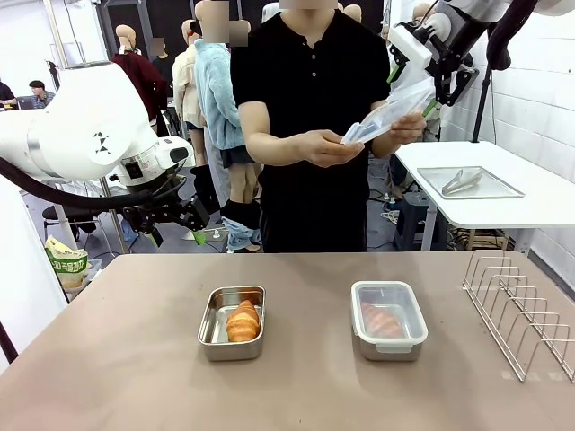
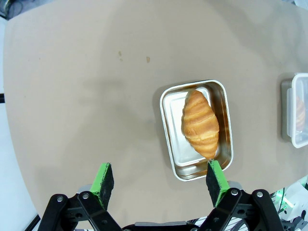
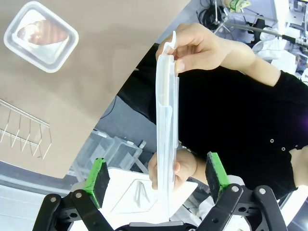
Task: Place the bread in airtight containers.
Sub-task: Release when the human grabs the Airtight Container lid.
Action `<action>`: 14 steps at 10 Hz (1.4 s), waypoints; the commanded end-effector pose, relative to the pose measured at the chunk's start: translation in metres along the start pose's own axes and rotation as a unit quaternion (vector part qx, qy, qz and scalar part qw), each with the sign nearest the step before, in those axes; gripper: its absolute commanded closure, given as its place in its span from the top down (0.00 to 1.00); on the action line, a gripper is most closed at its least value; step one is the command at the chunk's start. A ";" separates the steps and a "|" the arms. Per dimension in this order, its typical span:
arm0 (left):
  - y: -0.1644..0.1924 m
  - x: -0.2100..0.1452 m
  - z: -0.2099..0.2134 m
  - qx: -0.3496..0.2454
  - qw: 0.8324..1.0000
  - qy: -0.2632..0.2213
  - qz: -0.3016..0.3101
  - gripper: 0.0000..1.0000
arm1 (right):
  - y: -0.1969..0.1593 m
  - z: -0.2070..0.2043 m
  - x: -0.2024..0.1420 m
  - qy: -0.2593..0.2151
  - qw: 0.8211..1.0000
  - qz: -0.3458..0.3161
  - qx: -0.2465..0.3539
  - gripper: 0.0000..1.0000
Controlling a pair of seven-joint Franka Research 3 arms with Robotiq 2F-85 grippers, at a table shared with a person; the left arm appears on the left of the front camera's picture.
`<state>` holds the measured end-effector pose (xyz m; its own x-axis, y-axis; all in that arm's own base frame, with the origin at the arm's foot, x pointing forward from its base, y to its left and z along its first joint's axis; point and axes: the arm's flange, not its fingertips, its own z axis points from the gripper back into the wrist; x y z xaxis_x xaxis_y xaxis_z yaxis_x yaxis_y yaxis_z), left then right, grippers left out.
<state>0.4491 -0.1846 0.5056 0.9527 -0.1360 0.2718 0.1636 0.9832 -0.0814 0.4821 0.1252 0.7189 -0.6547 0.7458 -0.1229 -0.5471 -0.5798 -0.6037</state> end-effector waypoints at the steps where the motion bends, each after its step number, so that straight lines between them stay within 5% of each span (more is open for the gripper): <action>1: 0.002 0.002 0.001 0.004 1.000 -0.001 0.005 1.00 | 0.000 0.000 0.000 0.000 1.000 0.000 -0.001 1.00; 14: 0.002 0.002 0.001 0.004 1.000 -0.001 0.005 1.00 | 0.000 0.000 0.000 0.000 1.000 0.000 -0.001 1.00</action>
<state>0.4491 -0.1846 0.5056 0.9527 -0.1360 0.2718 0.1636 0.9832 -0.0814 0.4820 0.1252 0.7191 -0.6547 0.7458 -0.1232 -0.5468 -0.5798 -0.6041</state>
